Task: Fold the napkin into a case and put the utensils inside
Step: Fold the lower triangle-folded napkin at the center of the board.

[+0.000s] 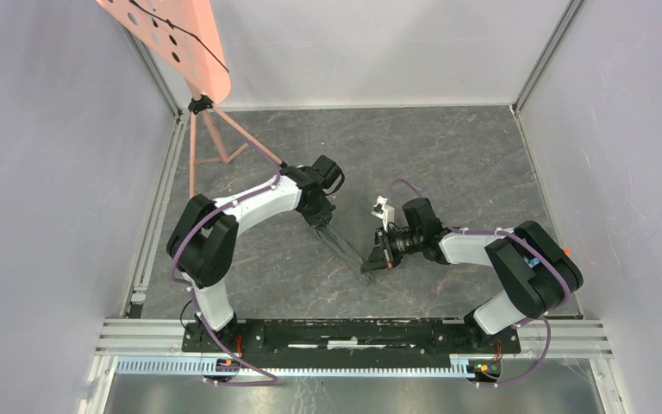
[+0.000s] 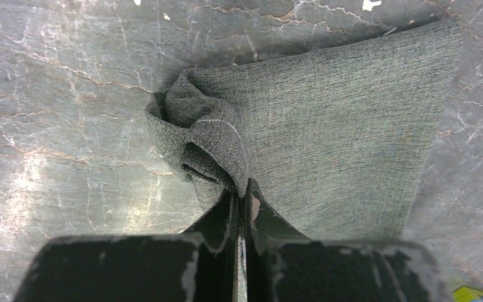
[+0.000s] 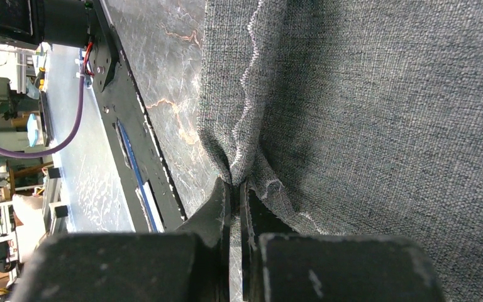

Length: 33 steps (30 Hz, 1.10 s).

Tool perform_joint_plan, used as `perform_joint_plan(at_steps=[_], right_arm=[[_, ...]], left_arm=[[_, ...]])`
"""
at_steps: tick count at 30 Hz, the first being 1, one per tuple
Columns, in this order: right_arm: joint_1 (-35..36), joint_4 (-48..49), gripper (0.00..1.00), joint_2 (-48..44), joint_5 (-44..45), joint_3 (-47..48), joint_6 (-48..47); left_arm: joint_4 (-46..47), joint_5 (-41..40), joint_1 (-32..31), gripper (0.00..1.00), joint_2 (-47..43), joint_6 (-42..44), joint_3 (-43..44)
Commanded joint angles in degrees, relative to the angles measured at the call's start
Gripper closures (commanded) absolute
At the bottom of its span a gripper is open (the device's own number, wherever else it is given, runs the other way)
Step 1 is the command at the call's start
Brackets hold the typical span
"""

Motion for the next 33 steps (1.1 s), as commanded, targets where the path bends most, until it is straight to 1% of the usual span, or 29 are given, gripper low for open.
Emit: perform_joint_plan(at_steps=[1,2,4,5,7,10,12,14,17,19,20,21,25,29,33], right_arm=[[-0.1,-2.9,1.00,-0.9,-1.8,0.6,-2.7],[-0.1,-3.1,1.00,-1.2,-1.7,0.6,-2.8],[0.0,-3.2,1.00,-1.6,-1.5,0.5,-2.9],[0.0,-3.2,0.99,-1.7,-1.5,0.5,-2.9],[0.1,-3.3,0.99,-1.8,-1.3,0.4,-2.8],[0.3,-3.5,1.00,-2.1,-1.3,0.5,-2.8],[0.6,-3.6,0.99,-2.4,-1.2,0.7,-2.8],[0.9,-3.9,1.00,-2.8,-0.9,1.0,-2.8],[1.0,-4.1,1.00,-2.7,-0.7,1.3,-2.8],[1.1,-4.2,1.00,-2.3,-0.7,1.6,-2.9],[1.2,-4.2,1.00,-2.2,-0.7,1.7,-2.9],[1.2,-4.2,1.00,-2.1,-0.6,1.8,-2.9],[1.5,-4.6,1.00,-2.2,-0.4,2.0,-2.9],[1.5,-5.3,1.00,-2.3,-0.3,2.0,-3.5],[1.5,-5.2,1.00,-2.3,-0.3,2.0,-3.5]], left_arm=[[-1.0,-6.3,0.4,0.98,-3.7,0.8,-0.2],[-0.2,-6.0,0.4,0.95,-4.8,1.7,-1.3],[0.9,-5.2,0.6,0.84,-7.1,3.7,-3.1],[1.2,-4.7,0.7,0.73,-8.6,4.9,-4.0],[1.8,-4.2,1.0,0.57,-11.7,6.7,-6.4],[4.8,-3.2,1.6,0.34,-17.9,9.4,-11.6],[6.6,-2.1,2.7,0.29,-21.4,10.8,-15.0],[11.1,2.0,5.0,0.26,-24.0,13.4,-19.3],[19.1,9.0,8.3,0.13,-25.6,15.4,-23.8],[23.3,11.9,9.0,0.06,-25.7,16.5,-25.1],[24.6,12.6,9.1,0.03,-25.4,16.8,-25.3],[25.2,13.1,9.3,0.03,-24.8,17.0,-25.0],[27.0,15.3,10.0,0.06,-20.8,17.1,-24.0],[29.6,17.0,10.0,0.13,-18.3,15.0,-24.4],[28.9,15.1,9.9,0.19,-18.1,14.4,-24.4]])
